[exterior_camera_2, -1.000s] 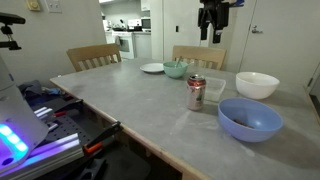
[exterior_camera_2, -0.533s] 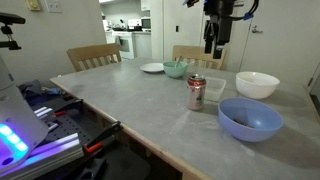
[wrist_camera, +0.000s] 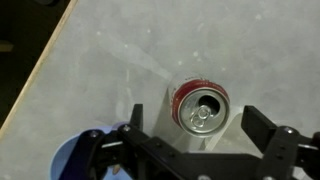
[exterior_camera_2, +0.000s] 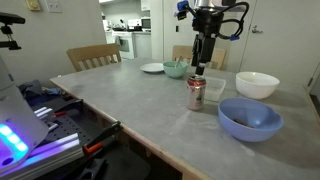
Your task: Move the can to the left side of the table
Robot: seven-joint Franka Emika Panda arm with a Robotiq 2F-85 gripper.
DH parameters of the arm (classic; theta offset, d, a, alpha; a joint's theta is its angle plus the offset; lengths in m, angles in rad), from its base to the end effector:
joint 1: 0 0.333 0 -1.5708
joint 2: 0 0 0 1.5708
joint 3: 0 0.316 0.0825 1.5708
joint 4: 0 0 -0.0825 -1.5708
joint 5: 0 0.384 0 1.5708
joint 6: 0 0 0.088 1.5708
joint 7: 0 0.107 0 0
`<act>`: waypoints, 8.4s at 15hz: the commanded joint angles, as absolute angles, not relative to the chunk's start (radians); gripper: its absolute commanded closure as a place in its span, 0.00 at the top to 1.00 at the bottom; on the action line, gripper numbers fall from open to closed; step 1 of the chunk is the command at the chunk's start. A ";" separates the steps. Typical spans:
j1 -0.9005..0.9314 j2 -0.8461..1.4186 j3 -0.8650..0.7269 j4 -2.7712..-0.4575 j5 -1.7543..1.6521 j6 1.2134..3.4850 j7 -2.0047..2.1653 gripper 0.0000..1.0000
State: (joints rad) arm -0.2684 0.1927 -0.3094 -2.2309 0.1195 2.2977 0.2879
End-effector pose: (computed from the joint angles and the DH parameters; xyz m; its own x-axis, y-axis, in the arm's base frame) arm 0.4458 -0.2879 0.2800 0.5785 -0.8073 -0.1163 -0.8120 -0.5836 0.0123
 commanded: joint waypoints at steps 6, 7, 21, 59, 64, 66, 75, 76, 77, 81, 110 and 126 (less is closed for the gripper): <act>-0.294 0.198 -0.277 -2.289 0.304 2.376 0.059 1.00; -0.295 0.201 -0.279 -2.292 0.309 2.382 0.048 1.00; -0.312 0.238 -0.282 -2.310 0.302 2.479 0.056 1.00; -0.207 0.220 -0.254 -2.230 0.085 2.481 0.251 0.42; -0.118 0.173 -0.221 -2.241 -0.048 2.481 0.286 0.42; -0.085 0.157 -0.193 -2.243 -0.079 2.460 0.289 0.42; 0.025 0.041 -0.034 -2.281 -0.079 2.133 0.208 0.42; 0.036 0.033 -0.017 -2.284 -0.078 2.099 0.202 0.42; 0.050 0.015 0.004 -2.294 -0.073 2.070 0.199 0.42; 0.068 0.022 0.040 -2.278 -0.071 2.051 0.218 0.67; 0.302 0.710 0.246 -1.455 -0.027 1.883 -0.097 0.42; 0.416 0.888 0.219 -1.187 -0.058 1.840 -0.095 0.92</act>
State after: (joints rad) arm 0.3961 0.8590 0.2380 -1.2361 -0.0326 1.8613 -0.0991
